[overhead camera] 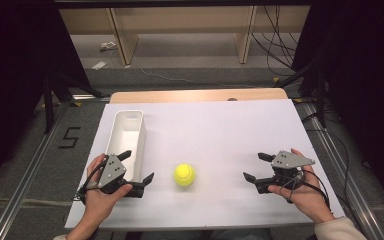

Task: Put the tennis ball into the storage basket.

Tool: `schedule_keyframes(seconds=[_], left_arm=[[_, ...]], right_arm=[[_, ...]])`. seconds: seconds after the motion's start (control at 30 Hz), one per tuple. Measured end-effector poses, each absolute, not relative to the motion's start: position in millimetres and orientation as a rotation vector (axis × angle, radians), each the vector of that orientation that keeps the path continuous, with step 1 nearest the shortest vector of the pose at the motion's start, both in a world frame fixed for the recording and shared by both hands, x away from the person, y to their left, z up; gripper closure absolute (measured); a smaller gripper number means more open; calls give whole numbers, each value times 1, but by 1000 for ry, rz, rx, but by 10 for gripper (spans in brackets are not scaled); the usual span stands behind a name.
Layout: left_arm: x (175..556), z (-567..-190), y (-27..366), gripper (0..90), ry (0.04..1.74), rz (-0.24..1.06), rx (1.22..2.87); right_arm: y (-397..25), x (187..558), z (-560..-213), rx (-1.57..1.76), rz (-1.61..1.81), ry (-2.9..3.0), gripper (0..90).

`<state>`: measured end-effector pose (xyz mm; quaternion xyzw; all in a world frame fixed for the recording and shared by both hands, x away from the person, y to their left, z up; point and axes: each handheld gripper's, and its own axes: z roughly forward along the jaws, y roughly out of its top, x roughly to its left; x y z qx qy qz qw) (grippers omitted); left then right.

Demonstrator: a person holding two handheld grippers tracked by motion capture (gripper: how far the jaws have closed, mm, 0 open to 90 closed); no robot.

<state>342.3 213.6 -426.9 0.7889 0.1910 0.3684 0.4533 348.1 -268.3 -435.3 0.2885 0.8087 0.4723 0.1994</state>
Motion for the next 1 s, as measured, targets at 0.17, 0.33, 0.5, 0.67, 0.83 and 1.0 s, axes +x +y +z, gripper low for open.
schedule_keyframes(seconds=[0.17,0.33,0.5,0.67,0.83,1.0], left_arm=[[342,-427,214,0,476,907,1943],[341,-427,214,0,480,904,1938],[341,-427,213,0,480,904,1938],[341,-427,213,0,477,902,1938],[341,-427,213,0,477,901,1938],[341,-427,212,0,474,903,1942]], right_arm=[[-267,347,-435,797,1315,2266,158],[-265,347,-435,792,1313,2268,159],[-259,348,-436,778,1322,2279,160],[-248,349,-437,754,1324,2298,160],[-241,351,-439,741,1324,2305,161],[-235,352,-440,739,1331,2308,163]])
